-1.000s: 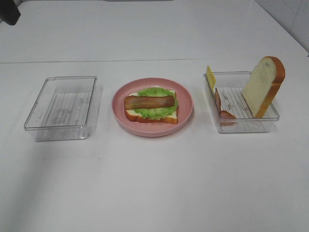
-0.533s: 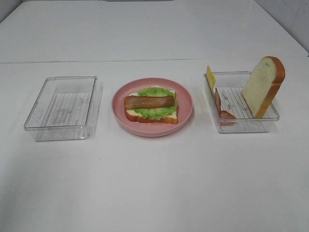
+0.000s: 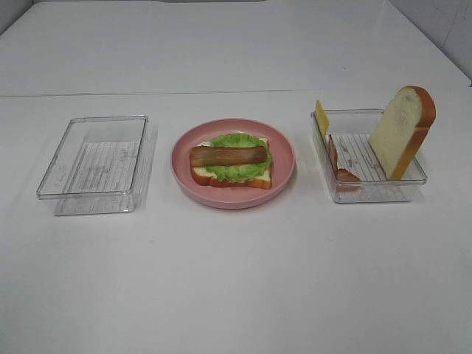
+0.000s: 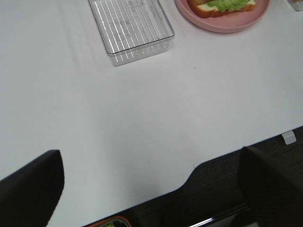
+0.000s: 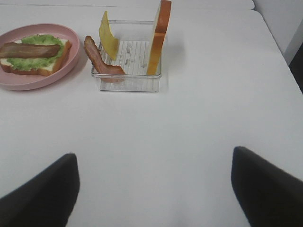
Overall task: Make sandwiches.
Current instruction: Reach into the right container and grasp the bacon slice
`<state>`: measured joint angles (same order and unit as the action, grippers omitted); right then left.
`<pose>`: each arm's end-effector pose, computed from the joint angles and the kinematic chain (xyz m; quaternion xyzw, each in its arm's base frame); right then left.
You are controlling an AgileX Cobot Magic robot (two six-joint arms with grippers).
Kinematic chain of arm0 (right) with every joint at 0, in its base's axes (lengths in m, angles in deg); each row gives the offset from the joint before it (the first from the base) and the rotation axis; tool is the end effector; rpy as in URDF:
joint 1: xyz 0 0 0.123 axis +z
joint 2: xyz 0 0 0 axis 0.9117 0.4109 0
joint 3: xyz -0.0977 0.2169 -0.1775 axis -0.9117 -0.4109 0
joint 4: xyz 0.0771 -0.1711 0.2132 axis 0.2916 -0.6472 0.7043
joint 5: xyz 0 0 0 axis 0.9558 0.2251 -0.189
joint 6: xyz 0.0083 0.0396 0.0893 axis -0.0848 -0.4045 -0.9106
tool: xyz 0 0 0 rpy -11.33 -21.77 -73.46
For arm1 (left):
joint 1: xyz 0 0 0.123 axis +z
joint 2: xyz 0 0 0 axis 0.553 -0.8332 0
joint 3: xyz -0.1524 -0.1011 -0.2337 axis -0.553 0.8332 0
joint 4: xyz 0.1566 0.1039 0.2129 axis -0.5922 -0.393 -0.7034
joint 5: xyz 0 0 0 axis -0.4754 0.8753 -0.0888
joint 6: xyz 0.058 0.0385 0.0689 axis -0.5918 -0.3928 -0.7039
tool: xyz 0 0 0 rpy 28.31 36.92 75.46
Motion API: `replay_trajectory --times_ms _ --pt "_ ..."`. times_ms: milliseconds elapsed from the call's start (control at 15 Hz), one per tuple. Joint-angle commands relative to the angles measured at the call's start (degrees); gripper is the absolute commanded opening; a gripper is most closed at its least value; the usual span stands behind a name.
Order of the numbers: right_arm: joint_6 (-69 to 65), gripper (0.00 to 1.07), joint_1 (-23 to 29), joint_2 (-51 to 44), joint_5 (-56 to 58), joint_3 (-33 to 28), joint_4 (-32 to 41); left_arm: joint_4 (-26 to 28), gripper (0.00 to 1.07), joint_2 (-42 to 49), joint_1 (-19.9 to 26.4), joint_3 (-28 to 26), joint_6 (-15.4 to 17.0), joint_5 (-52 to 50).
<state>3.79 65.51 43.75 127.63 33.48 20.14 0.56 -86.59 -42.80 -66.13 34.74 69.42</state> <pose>0.0153 0.0070 0.2913 -0.0362 0.8510 0.0180 0.5236 0.0721 -0.0242 0.3567 0.1140 0.9152 -0.0824 0.3777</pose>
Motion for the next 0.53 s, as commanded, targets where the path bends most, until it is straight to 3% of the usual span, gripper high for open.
replay_trajectory --times_ms 67,267,333,533 --pt "0.6 0.83 -0.5 -0.6 -0.7 -0.1 0.1 -0.2 0.94 7.3 0.0 5.4 -2.1 -2.3" --pt "0.6 0.83 -0.5 -0.6 -0.7 -0.1 0.1 -0.2 0.94 16.1 0.0 11.5 -2.9 -4.9" --pt "0.6 0.83 -0.5 -0.6 -0.7 -0.1 -0.1 -0.2 0.94 23.0 0.0 15.2 -2.7 -6.8" --pt "0.6 0.83 -0.5 0.9 -1.3 0.3 0.1 -0.9 0.94 29.1 0.0 17.1 -2.5 -9.1"
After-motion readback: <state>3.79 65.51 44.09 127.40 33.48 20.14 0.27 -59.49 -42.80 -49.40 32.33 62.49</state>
